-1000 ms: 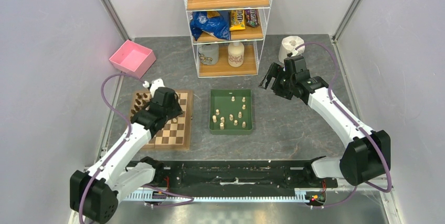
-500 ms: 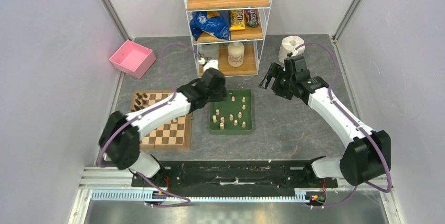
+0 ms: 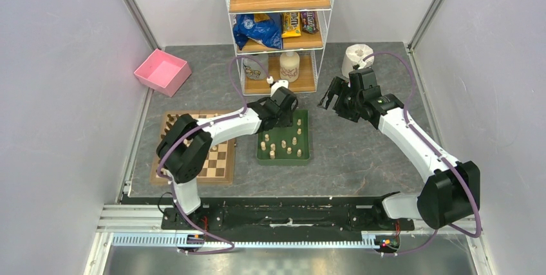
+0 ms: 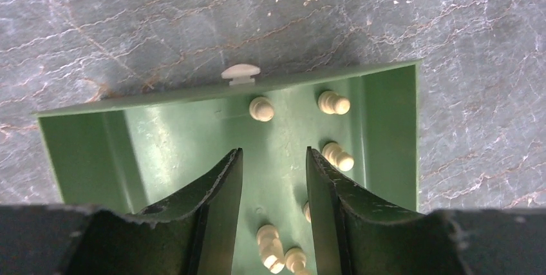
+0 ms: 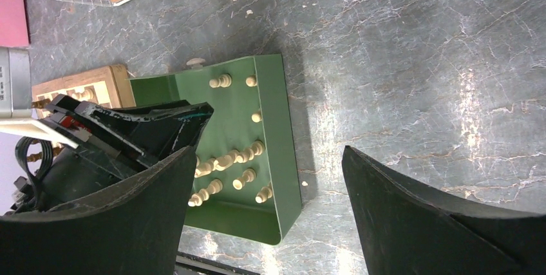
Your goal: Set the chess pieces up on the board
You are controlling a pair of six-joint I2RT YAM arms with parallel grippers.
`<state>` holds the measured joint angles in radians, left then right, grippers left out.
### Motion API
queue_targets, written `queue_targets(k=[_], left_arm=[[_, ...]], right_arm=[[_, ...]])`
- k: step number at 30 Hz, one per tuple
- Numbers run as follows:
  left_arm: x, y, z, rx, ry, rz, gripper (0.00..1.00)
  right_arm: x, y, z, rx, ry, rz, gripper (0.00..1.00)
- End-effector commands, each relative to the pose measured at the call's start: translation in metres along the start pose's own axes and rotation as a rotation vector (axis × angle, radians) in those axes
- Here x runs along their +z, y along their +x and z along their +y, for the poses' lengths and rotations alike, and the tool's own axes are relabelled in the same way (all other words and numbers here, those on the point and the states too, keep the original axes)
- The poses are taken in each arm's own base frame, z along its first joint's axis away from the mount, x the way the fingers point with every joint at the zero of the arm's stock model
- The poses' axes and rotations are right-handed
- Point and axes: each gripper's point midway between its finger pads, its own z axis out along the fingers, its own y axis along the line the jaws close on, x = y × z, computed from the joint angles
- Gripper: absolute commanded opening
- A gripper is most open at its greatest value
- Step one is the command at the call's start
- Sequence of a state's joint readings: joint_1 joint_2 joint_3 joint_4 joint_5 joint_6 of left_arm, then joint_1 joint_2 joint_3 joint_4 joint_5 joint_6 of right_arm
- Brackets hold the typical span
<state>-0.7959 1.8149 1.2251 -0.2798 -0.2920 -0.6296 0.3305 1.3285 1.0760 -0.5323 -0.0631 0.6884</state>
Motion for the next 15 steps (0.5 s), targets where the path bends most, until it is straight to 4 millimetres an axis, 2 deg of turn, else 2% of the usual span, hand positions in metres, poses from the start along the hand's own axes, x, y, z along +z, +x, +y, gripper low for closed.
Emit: queue_targets(k=[1,15], left_arm=[[0.009,-0.021,-0.015,-0.014,0.002,-0.072,0.47],[0.028,-0.020,-0.004,0.015,-0.102,-0.076,0.42]], right_arm=[[-0.009,-0.012,0.006,-0.008,-0.018,-0.051,0.92],[-0.010,-0.014,0.003,-0.016,-0.011,-0.053,0.93]])
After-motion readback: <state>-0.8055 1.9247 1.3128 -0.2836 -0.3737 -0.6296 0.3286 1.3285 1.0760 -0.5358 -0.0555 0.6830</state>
